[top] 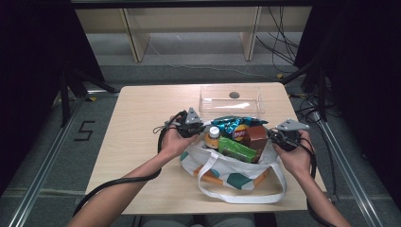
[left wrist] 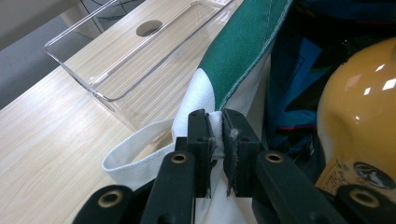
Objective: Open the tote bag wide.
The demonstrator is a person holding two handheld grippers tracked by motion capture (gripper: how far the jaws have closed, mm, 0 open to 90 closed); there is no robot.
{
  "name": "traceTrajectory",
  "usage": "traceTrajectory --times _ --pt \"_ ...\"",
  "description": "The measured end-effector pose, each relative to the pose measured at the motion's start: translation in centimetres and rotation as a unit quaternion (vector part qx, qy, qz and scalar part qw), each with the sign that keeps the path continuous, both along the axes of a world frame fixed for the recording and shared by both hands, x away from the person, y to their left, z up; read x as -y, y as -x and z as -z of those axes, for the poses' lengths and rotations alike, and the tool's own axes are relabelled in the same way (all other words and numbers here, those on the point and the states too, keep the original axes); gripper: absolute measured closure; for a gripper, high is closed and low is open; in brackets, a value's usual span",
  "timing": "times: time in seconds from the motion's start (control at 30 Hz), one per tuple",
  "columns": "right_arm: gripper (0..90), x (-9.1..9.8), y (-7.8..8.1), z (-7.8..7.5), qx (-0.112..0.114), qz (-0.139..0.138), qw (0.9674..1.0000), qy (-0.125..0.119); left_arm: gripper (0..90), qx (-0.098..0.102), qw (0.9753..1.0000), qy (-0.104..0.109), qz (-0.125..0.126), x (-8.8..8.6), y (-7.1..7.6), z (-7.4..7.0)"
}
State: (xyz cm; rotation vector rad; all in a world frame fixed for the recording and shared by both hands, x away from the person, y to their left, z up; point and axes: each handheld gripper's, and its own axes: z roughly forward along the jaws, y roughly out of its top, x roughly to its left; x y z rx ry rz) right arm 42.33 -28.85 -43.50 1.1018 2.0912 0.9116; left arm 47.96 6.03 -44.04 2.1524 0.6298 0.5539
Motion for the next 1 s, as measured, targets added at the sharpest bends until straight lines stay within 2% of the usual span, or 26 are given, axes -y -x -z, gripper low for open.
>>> traceTrajectory --times 0.13,0.27,0.33,0.4,0.47,0.5,0.53,0.67,0.77,0.8,0.83,0.93,0.97,1.0 --pt "87.7 0.0 0.0 0.1 -0.004 0.0 1.0 -0.002 81.2 -0.003 1.0 0.002 -0.003 0.1 0.0 0.1" --pt "87.5 0.0 0.1 0.2 -0.015 0.005 0.9999 -0.006 81.1 0.001 1.0 0.0 0.001 0.1 0.0 0.0" --pt "87.4 0.0 0.1 0.2 -0.014 0.002 0.9999 -0.005 81.0 -0.002 1.0 0.003 -0.002 0.1 0.1 0.0" --pt "86.4 0.2 0.0 0.1 -0.01 -0.004 0.9999 -0.002 80.9 0.003 1.0 -0.003 0.003 0.0 0.1 -0.1" --pt "83.2 0.1 0.1 -0.1 -0.013 0.002 0.9998 -0.012 80.6 0.001 1.0 0.004 -0.002 0.0 0.2 -0.2" --pt "81.9 0.1 0.1 -0.2 -0.002 0.006 0.9998 -0.019 80.2 0.005 1.0 0.001 0.003 -0.2 0.2 -0.4" --pt "80.7 0.1 0.2 -0.5 -0.01 0.008 0.9997 -0.023 80.0 0.0 1.0 0.003 -0.002 -0.2 0.3 -0.5" --pt "74.0 0.2 0.5 -1.3 0.005 0.02 0.9985 -0.05 76.7 0.008 0.9999 0.01 -0.004 -0.6 0.4 -1.0" --pt "69.5 0.5 0.6 -1.9 0.018 0.017 0.9981 -0.057 71.6 0.01 0.9999 0.005 -0.011 -1.1 0.4 -1.5" --pt "68.1 0.5 0.6 -2.2 0.017 0.019 0.9978 -0.062 69.1 0.01 0.9998 0.008 -0.014 -1.2 0.5 -1.6" --pt "66.6 0.6 0.6 -2.4 0.026 0.019 0.9975 -0.063 67.6 0.011 0.9998 0.011 -0.015 -1.4 0.5 -1.8" --pt "61.9 0.6 1.0 -3.2 0.032 0.03 0.9947 -0.093 60.4 0.019 0.9994 0.02 -0.022 -1.8 0.9 -2.4" --pt "61.1 0.8 1.0 -3.6 0.042 0.024 0.9951 -0.086 58.4 0.022 0.9991 0.026 -0.023 -1.9 1.0 -2.6" --pt "60.5 0.7 1.1 -3.8 0.044 0.033 0.9933 -0.101 56.0 0.024 0.9989 0.031 -0.026 -2.2 1.2 -2.9"
